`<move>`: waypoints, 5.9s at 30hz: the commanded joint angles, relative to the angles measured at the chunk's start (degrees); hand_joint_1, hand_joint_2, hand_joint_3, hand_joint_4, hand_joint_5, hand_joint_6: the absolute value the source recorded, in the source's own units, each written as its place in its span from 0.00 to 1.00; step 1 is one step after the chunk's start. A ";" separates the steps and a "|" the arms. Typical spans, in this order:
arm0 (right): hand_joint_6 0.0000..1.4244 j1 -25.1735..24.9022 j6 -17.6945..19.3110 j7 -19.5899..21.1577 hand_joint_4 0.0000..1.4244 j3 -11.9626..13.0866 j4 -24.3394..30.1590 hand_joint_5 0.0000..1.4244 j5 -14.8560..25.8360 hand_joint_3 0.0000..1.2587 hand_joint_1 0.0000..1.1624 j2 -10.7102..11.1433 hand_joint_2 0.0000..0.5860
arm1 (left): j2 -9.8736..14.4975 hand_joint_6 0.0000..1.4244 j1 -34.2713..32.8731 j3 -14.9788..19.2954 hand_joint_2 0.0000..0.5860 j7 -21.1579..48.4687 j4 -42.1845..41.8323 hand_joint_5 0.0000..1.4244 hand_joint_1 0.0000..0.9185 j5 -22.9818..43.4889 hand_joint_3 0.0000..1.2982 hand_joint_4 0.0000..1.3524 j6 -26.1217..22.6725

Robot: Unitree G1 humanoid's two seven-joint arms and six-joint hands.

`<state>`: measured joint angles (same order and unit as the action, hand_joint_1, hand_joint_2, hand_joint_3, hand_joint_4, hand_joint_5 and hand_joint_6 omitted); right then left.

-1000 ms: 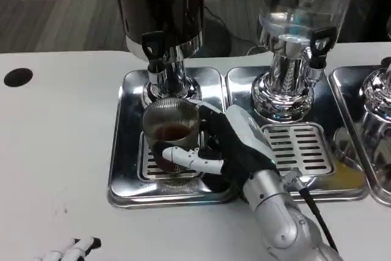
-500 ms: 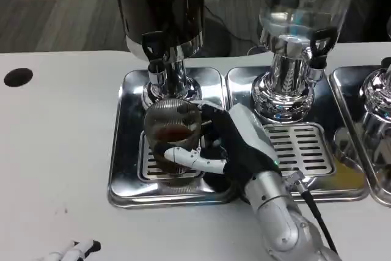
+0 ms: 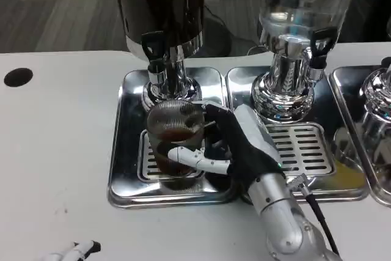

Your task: Grasp the cup under the faucet to collect the drink, then remove the cup.

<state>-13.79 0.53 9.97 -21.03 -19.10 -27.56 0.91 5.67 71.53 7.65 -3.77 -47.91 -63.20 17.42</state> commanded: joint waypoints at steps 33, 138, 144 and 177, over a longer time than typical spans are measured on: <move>0.32 25.83 15.47 -9.07 0.31 10.84 26.95 0.34 8.47 0.31 0.49 16.56 0.26 | -0.11 0.36 -9.77 -6.77 0.22 5.33 1.01 0.20 0.02 -3.84 0.19 0.16 -5.87; 0.00 36.53 36.72 -18.44 0.01 24.14 17.38 0.02 22.82 0.11 0.08 27.48 0.42 | -0.32 0.36 -10.46 -14.32 0.21 6.86 -4.22 0.21 0.01 -11.13 0.18 0.16 -10.09; 0.00 32.35 39.36 -16.11 0.01 27.32 12.07 0.02 12.52 0.10 0.18 31.45 0.76 | 0.41 0.32 -11.14 -14.14 0.22 5.97 -4.14 0.18 0.00 -10.32 0.18 0.13 -9.38; 0.00 35.51 37.82 4.47 0.00 31.17 9.87 0.00 -3.22 0.05 0.35 34.00 0.75 | 1.01 0.18 -13.37 -11.32 0.16 3.62 -0.86 0.00 0.00 -9.78 0.04 0.00 -8.75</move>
<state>20.85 38.89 14.74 9.06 -10.79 -31.67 34.71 6.44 58.02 -3.62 1.33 -49.63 -74.13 8.34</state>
